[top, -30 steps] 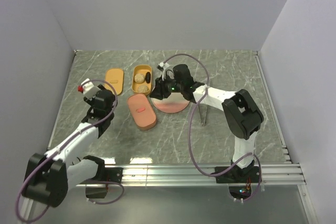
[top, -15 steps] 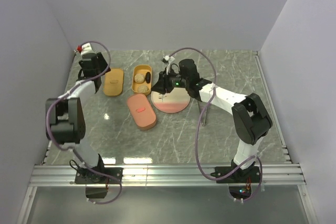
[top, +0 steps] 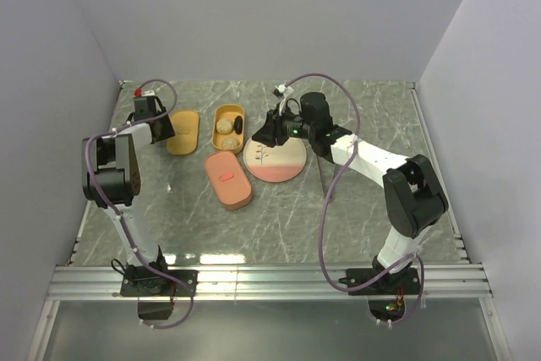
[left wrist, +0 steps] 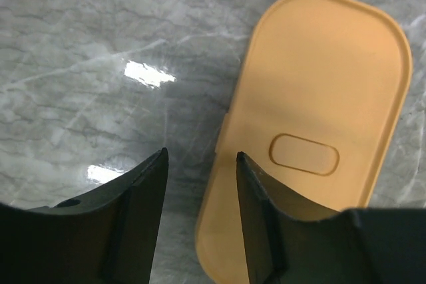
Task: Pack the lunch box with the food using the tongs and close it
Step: Pick up the lid of the lunch box with the left arm
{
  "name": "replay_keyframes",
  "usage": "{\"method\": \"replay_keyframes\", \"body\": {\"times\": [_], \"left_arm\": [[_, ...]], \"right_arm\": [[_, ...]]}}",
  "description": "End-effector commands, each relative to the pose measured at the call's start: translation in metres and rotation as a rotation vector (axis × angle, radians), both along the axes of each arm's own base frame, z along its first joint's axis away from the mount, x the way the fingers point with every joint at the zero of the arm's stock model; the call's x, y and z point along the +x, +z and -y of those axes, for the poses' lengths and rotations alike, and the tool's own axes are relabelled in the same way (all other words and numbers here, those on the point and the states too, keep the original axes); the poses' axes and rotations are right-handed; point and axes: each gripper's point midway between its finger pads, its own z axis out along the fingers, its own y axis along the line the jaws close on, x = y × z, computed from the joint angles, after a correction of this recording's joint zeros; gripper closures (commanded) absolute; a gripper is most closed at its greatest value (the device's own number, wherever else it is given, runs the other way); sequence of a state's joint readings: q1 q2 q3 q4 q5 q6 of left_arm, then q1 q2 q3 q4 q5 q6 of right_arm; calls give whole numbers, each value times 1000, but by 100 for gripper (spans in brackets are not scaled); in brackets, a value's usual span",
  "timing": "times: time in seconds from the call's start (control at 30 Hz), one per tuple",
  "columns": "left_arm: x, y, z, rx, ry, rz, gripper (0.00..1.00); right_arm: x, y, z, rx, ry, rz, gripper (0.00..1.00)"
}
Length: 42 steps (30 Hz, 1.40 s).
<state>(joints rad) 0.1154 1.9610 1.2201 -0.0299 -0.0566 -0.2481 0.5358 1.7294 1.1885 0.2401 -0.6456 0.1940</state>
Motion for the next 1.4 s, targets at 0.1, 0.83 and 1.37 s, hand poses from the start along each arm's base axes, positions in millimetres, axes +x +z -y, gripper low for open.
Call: {"method": "replay_keyframes", "body": {"times": [0.1, 0.83, 1.37], "left_arm": [[16, 3, -7, -7, 0, -23, 52], [13, -20, 10, 18, -48, -139, 61], [4, -39, 4, 27, -3, -245, 92]], "right_arm": [[1, 15, -1, 36, 10, 35, 58], [2, 9, -3, 29, 20, 23, 58], [4, 7, -4, 21, 21, 16, 58]]}}
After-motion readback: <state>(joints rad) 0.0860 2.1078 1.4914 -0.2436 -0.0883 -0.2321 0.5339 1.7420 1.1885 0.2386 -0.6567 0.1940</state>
